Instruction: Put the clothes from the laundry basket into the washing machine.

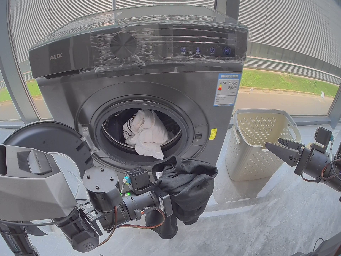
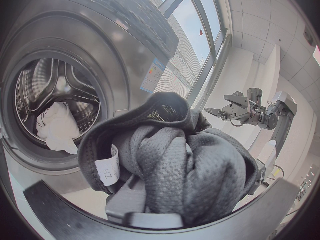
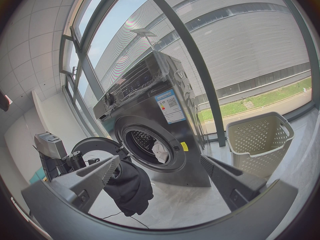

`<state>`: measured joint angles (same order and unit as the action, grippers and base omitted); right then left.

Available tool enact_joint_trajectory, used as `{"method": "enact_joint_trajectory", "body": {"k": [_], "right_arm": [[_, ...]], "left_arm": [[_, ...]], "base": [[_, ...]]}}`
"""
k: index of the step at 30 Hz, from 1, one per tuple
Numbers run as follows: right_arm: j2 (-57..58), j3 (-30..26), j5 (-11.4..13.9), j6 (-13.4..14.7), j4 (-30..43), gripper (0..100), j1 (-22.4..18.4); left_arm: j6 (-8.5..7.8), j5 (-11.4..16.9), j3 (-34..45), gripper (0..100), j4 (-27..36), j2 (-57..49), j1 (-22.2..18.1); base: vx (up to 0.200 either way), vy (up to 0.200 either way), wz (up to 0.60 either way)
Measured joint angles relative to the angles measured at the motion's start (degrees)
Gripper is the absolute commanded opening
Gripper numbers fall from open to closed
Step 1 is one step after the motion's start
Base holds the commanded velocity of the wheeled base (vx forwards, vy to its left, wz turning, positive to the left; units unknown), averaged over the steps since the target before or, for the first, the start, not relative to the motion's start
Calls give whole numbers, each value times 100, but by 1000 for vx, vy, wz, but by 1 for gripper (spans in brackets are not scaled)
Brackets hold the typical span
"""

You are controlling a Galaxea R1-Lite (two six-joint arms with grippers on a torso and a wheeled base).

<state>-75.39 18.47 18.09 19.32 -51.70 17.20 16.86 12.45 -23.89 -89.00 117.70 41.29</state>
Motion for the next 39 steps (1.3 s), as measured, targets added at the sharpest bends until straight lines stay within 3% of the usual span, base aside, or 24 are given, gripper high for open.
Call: {"method": "enact_joint_trajectory", "body": {"k": [4, 10, 20, 24, 25, 29, 39], "right_arm": [[4, 0, 0, 0, 0, 100, 0], [2, 2, 2, 0, -2, 100, 2], [-9, 29, -2, 2, -5, 100, -1], [-13, 33, 0, 2, -2, 100, 0], [-13, 33, 0, 2, -2, 100, 0], [-22, 38, 0, 2, 0, 100, 0], [-33, 134, 11, 2, 2, 100, -1]], "left_arm": [[24, -207, -13, 0, 2, 18, -96], [352, -394, -68, 0, 2, 77, -319], [492, -547, -107, 0, 13, 165, -334], [823, -621, -297, 0, 10, 208, -334], [842, -644, -345, 0, 7, 217, -334], [623, -692, -482, 0, 5, 278, -328], [653, -956, -1315, 0, 183, 675, -430]], "base": [[0, 150, 0], [0, 0, 0], [0, 0, 0], [0, 0, 0], [0, 0, 0], [0, 0, 0], [0, 0, 0]]}}
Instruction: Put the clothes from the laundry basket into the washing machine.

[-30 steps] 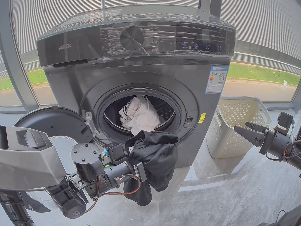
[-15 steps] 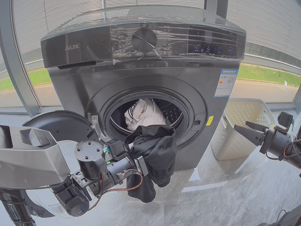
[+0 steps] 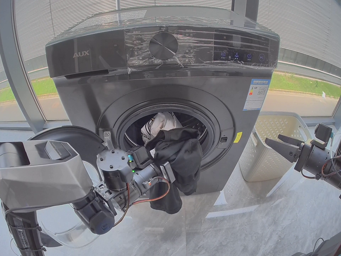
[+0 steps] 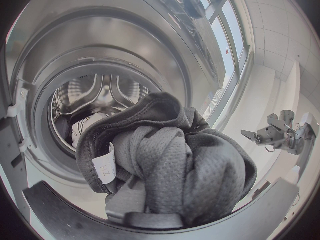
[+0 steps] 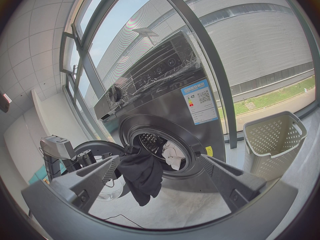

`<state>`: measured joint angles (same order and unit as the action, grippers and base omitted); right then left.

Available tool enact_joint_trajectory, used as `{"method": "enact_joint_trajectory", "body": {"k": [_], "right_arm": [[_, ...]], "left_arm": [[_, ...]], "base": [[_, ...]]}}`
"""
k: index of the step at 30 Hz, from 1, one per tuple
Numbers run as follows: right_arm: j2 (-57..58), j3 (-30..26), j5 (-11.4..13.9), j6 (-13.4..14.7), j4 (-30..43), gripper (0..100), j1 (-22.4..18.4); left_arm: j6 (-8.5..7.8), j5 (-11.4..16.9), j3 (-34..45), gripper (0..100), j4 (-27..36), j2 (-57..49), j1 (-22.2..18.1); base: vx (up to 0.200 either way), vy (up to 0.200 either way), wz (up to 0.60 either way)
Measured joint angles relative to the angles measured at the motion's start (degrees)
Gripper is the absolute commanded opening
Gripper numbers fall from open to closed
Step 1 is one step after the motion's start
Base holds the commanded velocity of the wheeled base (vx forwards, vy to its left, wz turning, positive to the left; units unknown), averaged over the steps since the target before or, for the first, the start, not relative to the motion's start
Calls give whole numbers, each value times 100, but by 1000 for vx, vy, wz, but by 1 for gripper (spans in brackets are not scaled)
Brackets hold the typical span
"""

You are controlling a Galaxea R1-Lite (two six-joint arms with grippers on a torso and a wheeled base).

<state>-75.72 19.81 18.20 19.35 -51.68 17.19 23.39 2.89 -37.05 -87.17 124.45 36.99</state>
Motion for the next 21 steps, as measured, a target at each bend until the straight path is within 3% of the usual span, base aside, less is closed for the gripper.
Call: {"method": "enact_joint_trajectory", "body": {"k": [11, 21], "right_arm": [[-22, 100, 46, -2, 0, 100, -11], [-72, 149, 51, -2, -2, 100, -7]], "left_arm": [[-55, -221, -1085, 0, 567, 374, -566], [-207, -251, -2111, 0, 769, 934, -741]], "base": [[0, 0, 0], [0, 0, 0]]}}
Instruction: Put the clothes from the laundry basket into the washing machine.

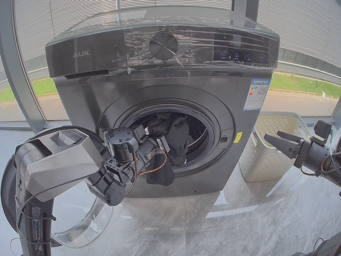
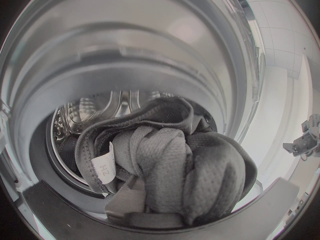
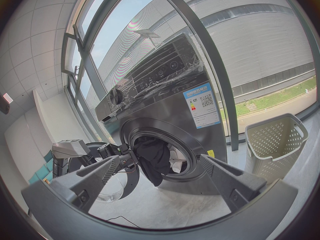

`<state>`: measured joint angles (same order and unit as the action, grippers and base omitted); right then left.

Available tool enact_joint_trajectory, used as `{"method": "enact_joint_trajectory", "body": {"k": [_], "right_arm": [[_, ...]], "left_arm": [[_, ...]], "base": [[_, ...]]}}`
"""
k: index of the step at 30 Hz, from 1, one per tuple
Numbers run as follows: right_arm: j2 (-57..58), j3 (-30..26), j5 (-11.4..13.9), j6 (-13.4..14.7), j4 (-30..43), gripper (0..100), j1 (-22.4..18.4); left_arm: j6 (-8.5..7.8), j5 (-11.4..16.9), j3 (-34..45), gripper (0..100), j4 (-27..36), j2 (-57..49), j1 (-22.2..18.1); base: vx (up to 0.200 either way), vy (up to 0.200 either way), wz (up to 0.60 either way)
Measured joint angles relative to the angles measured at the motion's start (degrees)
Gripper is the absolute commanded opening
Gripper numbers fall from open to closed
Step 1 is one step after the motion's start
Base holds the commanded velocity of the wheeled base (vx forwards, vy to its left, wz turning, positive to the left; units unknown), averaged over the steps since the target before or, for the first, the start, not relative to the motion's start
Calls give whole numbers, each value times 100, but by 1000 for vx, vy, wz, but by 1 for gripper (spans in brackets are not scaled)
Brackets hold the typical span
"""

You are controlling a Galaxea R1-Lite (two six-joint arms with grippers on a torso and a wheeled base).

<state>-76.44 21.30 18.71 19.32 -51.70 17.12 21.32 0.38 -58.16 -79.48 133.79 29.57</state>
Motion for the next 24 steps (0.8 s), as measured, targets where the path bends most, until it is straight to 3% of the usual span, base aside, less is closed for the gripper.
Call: {"method": "enact_joint_trajectory", "body": {"k": [24], "right_arm": [[-305, 113, 85, 2, 2, 100, -2]], "left_arm": [[-20, -2, -2544, 0, 68, 1502, -256]], "base": [[0, 0, 0]]}}
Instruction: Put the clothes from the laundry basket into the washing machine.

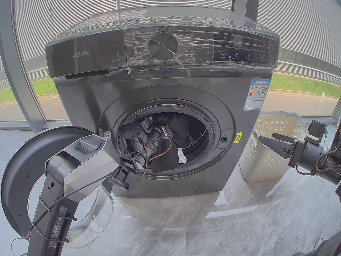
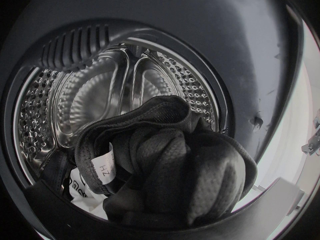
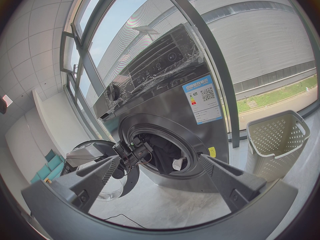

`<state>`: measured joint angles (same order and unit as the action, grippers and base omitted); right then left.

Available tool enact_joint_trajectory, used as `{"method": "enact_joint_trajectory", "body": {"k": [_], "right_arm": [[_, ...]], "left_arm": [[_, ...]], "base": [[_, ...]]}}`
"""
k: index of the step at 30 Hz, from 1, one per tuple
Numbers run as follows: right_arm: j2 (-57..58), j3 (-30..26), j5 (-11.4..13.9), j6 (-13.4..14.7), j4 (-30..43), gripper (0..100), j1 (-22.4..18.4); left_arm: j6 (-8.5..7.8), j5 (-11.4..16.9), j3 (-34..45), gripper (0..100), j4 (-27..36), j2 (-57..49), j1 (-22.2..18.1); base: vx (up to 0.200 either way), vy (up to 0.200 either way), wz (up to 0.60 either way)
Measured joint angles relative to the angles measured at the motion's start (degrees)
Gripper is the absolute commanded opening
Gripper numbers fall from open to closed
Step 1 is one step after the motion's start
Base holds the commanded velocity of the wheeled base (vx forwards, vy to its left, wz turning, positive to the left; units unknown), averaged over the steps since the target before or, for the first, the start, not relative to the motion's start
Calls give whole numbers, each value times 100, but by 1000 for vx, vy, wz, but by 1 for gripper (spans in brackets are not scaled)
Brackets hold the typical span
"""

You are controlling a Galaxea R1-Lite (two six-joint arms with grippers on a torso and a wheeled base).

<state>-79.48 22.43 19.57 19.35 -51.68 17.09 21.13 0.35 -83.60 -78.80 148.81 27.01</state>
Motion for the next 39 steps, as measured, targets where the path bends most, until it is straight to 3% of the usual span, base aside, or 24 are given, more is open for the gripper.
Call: {"method": "enact_joint_trajectory", "body": {"k": [11, 17, 39], "right_arm": [[-124, 72, 2, 0, -5, 100, -4], [-137, 78, 2, -2, -2, 100, -9], [-137, 68, 0, 0, -2, 100, -6]], "left_arm": [[-13, 7, -495, 0, 6, 265, 5], [-235, 40, -558, 0, 96, 301, 77], [-239, 16, -1902, 0, 235, 741, 193]], "base": [[0, 0, 0], [0, 0, 0], [0, 0, 0]]}}
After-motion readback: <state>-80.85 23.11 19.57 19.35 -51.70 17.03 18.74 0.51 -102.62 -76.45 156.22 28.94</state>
